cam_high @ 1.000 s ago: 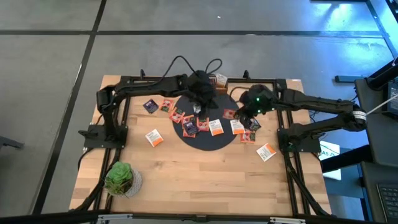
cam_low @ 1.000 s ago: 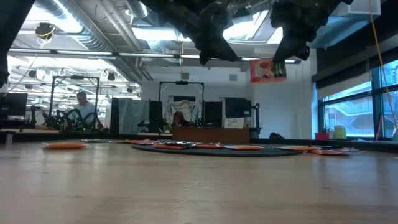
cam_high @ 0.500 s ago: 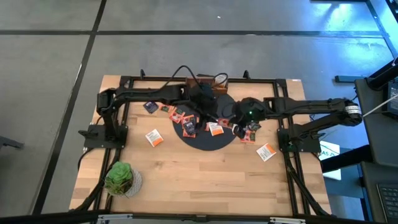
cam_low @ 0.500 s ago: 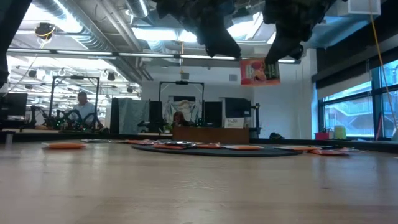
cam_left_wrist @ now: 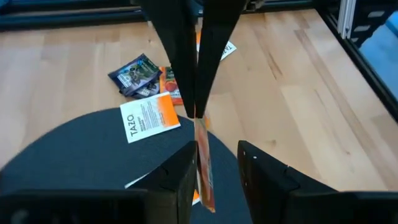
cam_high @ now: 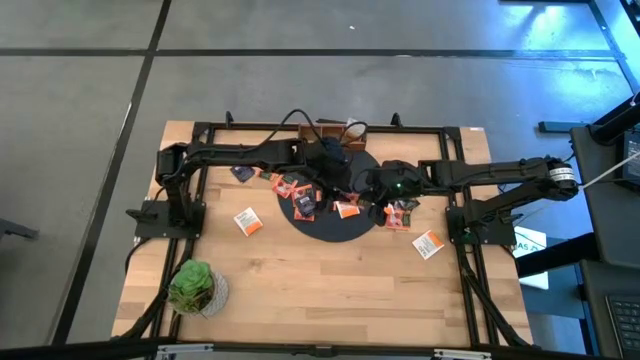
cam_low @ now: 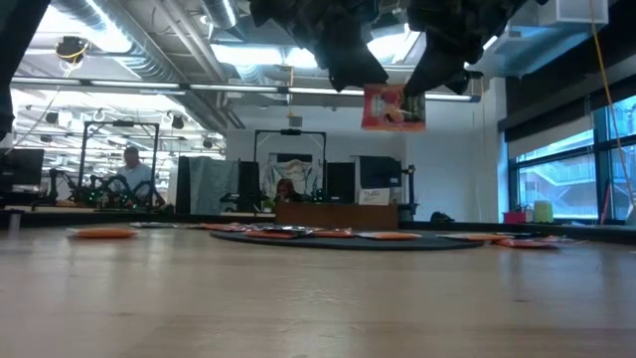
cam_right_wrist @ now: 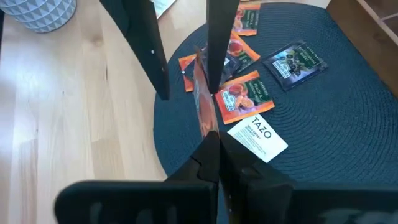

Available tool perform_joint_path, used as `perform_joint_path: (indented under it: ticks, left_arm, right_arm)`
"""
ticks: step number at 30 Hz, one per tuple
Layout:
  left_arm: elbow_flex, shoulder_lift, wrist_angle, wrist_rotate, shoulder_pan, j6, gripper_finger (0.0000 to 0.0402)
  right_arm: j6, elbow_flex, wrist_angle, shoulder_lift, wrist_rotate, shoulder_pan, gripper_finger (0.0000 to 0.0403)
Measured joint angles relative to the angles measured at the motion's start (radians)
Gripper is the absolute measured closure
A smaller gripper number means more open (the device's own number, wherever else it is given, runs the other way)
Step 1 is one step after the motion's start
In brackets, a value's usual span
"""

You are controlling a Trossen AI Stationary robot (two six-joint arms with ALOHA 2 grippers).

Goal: Pick & Place Tea
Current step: Put the orange tea bag into the middle section of the wooden organizer

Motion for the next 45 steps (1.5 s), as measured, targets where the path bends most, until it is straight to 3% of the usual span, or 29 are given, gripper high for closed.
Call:
perform_joint_path:
  ticks: [9,20,25,33,45]
  left_arm:
    - [0.000,0.000,0.000,0.000,0.001,-0.067,0.0309]
    - [0.001,0.000,-0.002,-0.037,0.001,-0.068,0.0396]
    - [0.004,0.000,-0.023,-0.130,0.001,-0.075,0.0398]
    - [0.004,0.000,-0.025,-0.076,0.016,-0.075,0.0400]
    - [0.001,-0.015,-0.075,-0.041,0.050,-0.119,0.0399]
  right_arm:
    - [0.022,0.000,0.000,0.000,0.006,0.000,0.0396]
    - [0.026,0.000,0.005,0.000,0.006,0.000,0.0396]
    - [0.026,-0.001,0.026,0.000,0.006,-0.001,0.0396]
    - [0.020,-0.001,0.028,0.000,-0.024,-0.001,0.0394]
    - [0.046,0.061,-0.044,-0.014,-0.077,-0.032,0.0289]
